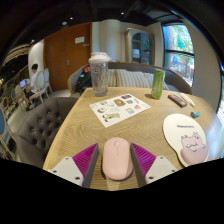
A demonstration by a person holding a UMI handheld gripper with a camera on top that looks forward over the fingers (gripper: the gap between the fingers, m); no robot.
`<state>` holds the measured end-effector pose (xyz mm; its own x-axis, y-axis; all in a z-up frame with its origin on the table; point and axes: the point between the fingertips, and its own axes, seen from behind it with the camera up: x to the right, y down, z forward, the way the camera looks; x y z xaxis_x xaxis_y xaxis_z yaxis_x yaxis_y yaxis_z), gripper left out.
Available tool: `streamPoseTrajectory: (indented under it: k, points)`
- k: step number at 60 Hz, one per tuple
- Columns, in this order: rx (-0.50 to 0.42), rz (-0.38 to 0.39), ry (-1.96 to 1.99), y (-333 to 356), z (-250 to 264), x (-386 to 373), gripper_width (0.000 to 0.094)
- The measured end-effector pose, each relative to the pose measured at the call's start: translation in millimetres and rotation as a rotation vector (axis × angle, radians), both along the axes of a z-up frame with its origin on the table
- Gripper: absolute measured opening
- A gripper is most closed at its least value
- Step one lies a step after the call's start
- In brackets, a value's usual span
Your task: Arrange mouse
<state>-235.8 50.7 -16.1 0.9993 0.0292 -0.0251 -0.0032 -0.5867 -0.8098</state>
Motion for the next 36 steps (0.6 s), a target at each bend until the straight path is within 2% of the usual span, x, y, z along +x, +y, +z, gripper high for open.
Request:
streamPoseTrajectory:
  k: [3,15,22,29,31,36]
  points:
    - [-0.003,-0.035,-0.003,0.4,-0.6,4.7,0.0531]
    - [-0.033,-0.049,-0.013,-1.2,-2.6,4.4,0.0472]
    - [-0.071,-0.013,-0.015,-1.1,-2.5,1.9,0.0395]
    - [-0.114,0.052,0.045,-11.0,2.5,-6.9,0.0382]
    - [-0.101,0.073,0.058,-12.8,14.9,-7.4,0.0383]
    - [0.018,0.102,0.001,-3.9,69.6,17.2,0.0387]
